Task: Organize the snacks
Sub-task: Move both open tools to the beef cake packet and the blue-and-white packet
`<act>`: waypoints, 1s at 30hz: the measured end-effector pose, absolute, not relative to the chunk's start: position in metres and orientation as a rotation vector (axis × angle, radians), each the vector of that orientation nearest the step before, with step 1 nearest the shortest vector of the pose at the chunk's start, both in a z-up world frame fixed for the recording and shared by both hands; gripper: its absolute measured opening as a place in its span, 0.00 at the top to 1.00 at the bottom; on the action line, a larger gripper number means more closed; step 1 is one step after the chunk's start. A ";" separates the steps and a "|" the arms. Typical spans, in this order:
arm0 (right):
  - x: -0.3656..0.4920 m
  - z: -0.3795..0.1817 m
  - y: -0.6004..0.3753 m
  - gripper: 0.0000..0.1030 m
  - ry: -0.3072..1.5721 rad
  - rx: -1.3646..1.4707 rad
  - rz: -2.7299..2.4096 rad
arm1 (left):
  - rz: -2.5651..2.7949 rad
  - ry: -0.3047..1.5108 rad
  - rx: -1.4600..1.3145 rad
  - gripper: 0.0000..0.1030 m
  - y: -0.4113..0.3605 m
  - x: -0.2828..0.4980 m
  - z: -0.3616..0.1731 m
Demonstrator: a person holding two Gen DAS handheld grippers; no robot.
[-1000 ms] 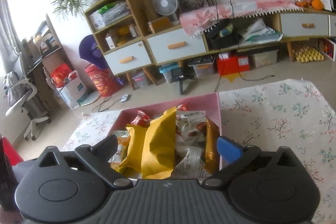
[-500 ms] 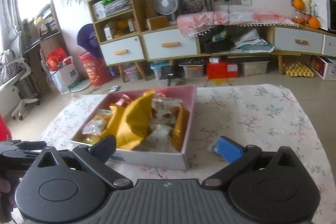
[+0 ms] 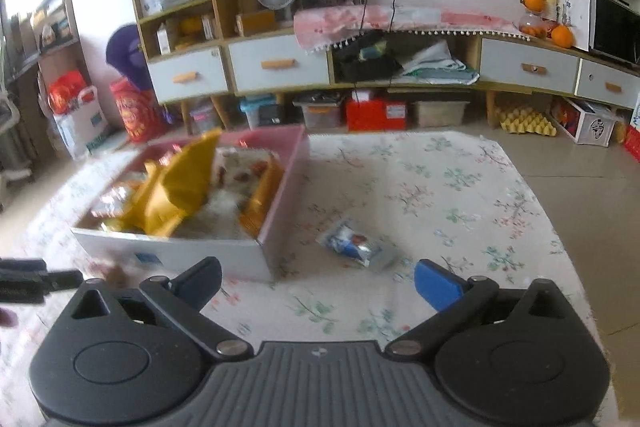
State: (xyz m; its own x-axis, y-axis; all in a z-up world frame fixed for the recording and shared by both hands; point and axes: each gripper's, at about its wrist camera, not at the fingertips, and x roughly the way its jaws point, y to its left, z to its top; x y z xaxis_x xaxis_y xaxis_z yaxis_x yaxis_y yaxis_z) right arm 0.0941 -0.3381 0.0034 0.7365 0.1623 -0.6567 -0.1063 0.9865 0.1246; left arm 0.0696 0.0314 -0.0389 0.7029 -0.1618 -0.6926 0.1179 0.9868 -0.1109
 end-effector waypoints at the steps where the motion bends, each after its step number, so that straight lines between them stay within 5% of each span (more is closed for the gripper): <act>1: 0.094 0.000 -0.339 0.11 0.739 0.065 0.144 | -0.156 0.779 -0.060 0.04 0.030 0.070 -0.040; 17: 0.120 -0.046 -0.344 0.11 0.904 -0.010 0.085 | -0.204 0.813 0.082 0.00 -0.008 0.072 -0.065; 30: 0.157 -0.057 -0.355 0.11 0.819 0.041 0.023 | -0.190 0.778 0.066 0.00 -0.014 0.074 -0.067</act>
State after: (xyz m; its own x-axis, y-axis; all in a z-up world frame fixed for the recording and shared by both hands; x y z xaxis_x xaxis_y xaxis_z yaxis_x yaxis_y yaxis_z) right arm 0.1567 -0.3548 -0.0566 0.6828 0.0366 -0.7297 -0.0050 0.9990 0.0454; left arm 0.0738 -0.0143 -0.0673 0.6961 -0.1458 -0.7030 0.1942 0.9809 -0.0111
